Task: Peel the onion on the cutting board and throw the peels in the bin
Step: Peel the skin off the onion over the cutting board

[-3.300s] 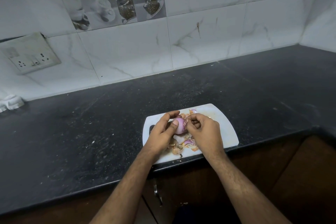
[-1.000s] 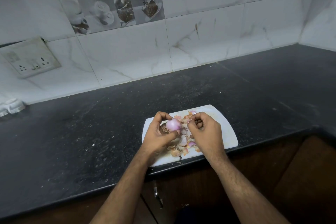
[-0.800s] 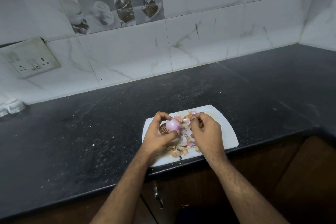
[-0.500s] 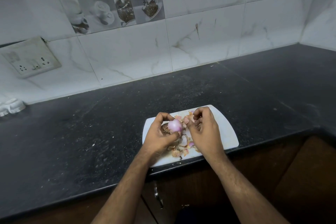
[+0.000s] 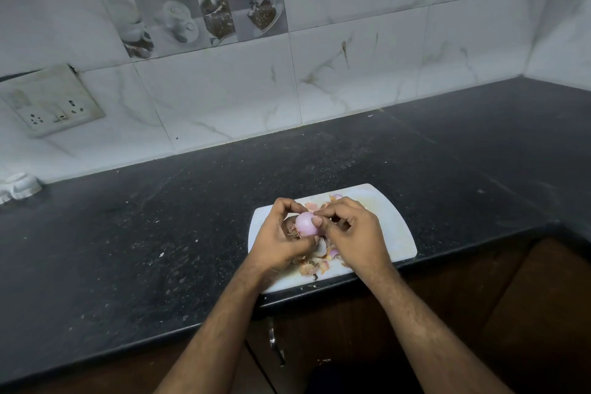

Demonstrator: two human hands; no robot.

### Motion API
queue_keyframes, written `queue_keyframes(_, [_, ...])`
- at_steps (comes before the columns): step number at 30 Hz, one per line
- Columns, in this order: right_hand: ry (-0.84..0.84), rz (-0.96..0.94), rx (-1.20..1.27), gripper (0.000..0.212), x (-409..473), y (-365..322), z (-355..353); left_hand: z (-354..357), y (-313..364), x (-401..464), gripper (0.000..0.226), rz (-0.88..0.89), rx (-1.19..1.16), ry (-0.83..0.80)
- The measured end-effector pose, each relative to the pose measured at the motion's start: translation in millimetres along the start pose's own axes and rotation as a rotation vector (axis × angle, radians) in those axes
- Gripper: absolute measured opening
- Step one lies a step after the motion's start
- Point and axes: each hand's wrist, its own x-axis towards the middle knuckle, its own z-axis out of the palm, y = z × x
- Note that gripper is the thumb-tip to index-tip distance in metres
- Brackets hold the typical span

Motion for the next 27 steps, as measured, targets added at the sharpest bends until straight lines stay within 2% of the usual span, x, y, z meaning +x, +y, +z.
queue_keyframes(3, [0.022,-0.001,-0.031,0.003,0.5,-0.3,-0.6,-0.7,-0.6,0.8,0.061,-0.007,0.018,0.014])
queue_keyframes(11, [0.116,0.040,-0.139,0.013,1.1,4.0,2.8,-2.7,0.1,0.4,0.054,-0.020,-0.020,-0.013])
queue_keyframes(17, [0.197,0.026,-0.141,0.008,1.3,6.7,3.1,-2.5,-3.0,1.5,0.054,-0.031,-0.050,-0.039])
queue_keyframes(20, [0.165,-0.011,-0.106,0.021,-0.3,5.1,1.7,-2.6,-3.6,1.8,0.054,-0.033,-0.045,-0.017])
queue_keyframes(24, [0.067,-0.021,-0.105,0.015,-0.7,3.4,3.3,-1.8,-2.1,1.4,0.056,-0.016,-0.048,0.000])
queue_keyframes(27, [0.054,0.030,-0.038,0.013,0.8,5.3,1.8,-2.2,-3.6,1.9,0.056,0.016,-0.024,0.019])
